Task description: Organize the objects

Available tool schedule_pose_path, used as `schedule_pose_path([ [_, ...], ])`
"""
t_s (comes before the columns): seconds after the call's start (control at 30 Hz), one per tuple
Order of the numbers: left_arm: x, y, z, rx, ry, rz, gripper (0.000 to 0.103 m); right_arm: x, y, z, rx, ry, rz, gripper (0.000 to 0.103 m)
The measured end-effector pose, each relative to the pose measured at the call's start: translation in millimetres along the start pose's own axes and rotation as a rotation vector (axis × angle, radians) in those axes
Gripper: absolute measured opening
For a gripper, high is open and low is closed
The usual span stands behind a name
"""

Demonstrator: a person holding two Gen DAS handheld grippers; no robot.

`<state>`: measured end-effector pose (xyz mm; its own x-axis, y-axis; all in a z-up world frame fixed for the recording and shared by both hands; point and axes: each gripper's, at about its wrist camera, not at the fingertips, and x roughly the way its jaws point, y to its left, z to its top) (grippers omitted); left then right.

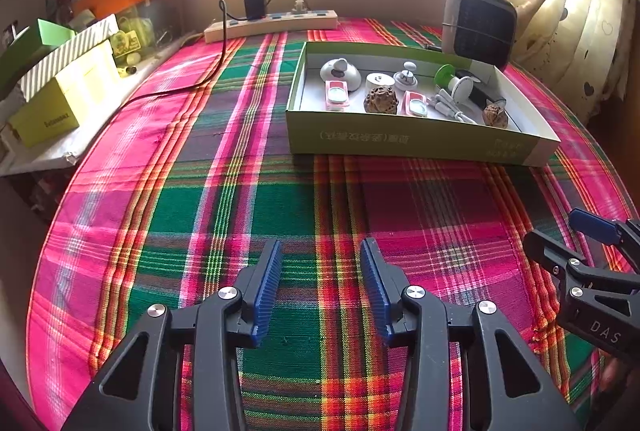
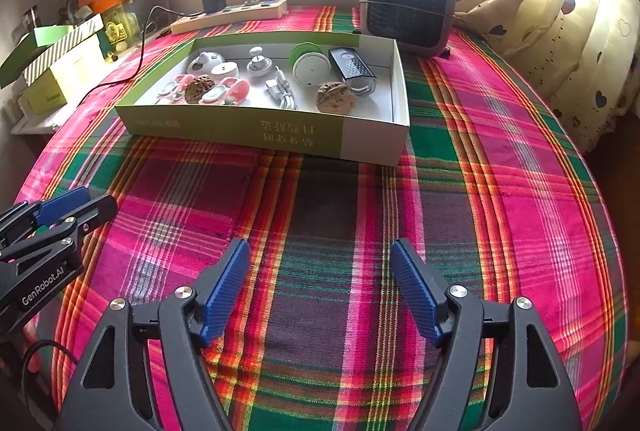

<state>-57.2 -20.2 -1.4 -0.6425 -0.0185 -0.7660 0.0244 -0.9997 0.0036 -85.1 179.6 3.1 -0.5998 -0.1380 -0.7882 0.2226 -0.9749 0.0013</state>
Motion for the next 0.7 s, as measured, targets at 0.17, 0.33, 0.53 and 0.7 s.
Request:
schedule_pose_path([
  [0.17,-0.1,2.0,-0.3,-0.008,0.001,0.002,0.043,0.0,0.1,-0.3,0.004,0.002,-0.001,0.076],
  [0.33,0.2,2.0,-0.2,-0.009,0.001,0.003,0.043,0.4,0.2,0.1,0.004,0.003,-0.004,0.077],
  [0.53,0.4,2.3,-0.3,-0.010,0.001,0.003,0.044,0.6,0.3,0.8,0.001,0.005,-0.003,0.078],
  [0.7,0.5,2.8,-0.6,-0.011,0.001,0.003,0.045,0.8,0.6,1.1,0.001,0.005,-0.004,0.078],
])
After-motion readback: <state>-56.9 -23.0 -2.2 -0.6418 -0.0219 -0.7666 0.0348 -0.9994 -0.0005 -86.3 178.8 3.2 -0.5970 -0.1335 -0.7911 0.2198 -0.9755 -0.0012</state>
